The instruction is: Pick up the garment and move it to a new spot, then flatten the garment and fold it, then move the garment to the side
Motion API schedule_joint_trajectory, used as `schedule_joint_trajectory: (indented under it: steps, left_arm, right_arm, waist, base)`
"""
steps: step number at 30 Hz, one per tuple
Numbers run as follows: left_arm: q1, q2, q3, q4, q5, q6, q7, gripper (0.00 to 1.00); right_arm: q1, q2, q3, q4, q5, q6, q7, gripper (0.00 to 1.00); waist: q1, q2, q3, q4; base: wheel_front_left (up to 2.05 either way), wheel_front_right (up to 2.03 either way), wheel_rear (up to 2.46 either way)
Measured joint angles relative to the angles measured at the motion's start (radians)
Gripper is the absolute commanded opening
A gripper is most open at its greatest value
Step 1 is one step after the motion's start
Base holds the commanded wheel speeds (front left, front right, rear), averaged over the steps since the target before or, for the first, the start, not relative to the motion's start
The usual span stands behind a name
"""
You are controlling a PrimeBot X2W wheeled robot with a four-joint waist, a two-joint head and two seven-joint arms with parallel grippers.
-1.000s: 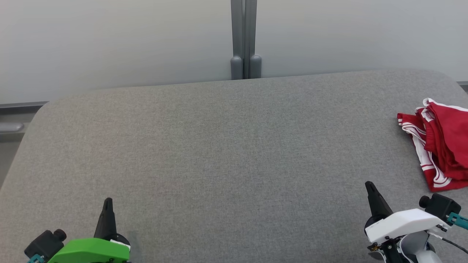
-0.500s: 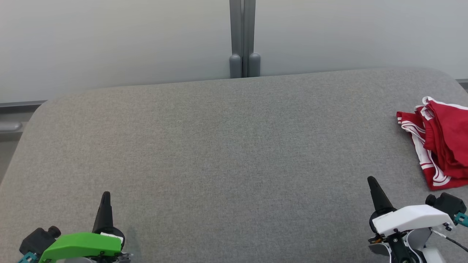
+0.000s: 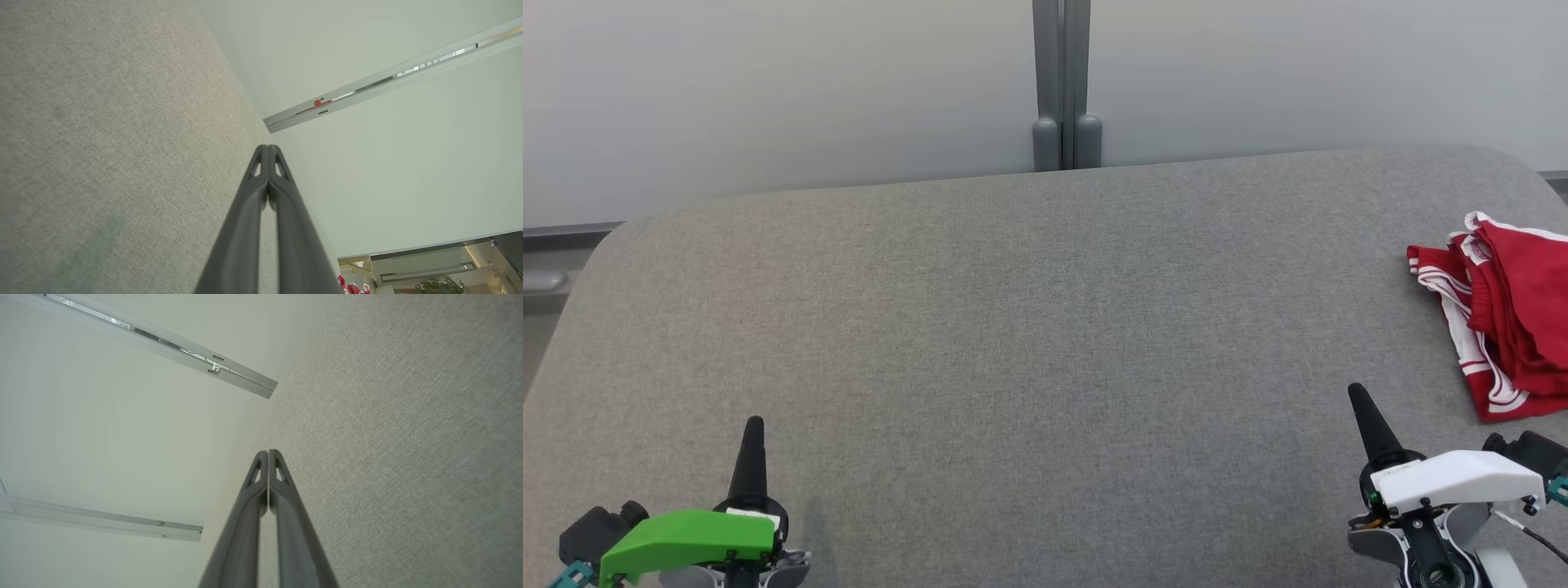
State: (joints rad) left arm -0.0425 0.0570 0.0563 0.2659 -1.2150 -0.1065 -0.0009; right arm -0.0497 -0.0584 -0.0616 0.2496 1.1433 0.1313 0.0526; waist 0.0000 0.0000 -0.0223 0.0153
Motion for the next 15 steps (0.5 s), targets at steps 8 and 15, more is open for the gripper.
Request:
schedule_joint_trajectory:
  steps: [8,15]
  left_arm:
    - [-0.01,-0.001,0.009,-0.002,-0.065,-0.007,0.018,0.0]
    - [-0.018,-0.002,0.017,-0.006,-0.127,-0.008,0.036,0.0]
  right_arm:
    - [-0.01,0.001,-0.01,-0.001,0.078,0.0,0.011,0.0]
    - [-0.018,0.003,-0.018,-0.001,0.151,-0.001,0.021,0.0]
  waist:
    - [0.0,0.0,0.003,-0.002]
    - [0.0,0.0,0.007,-0.004]
  base:
    - [0.0,0.0,0.0]
    - [0.0,0.0,0.0]
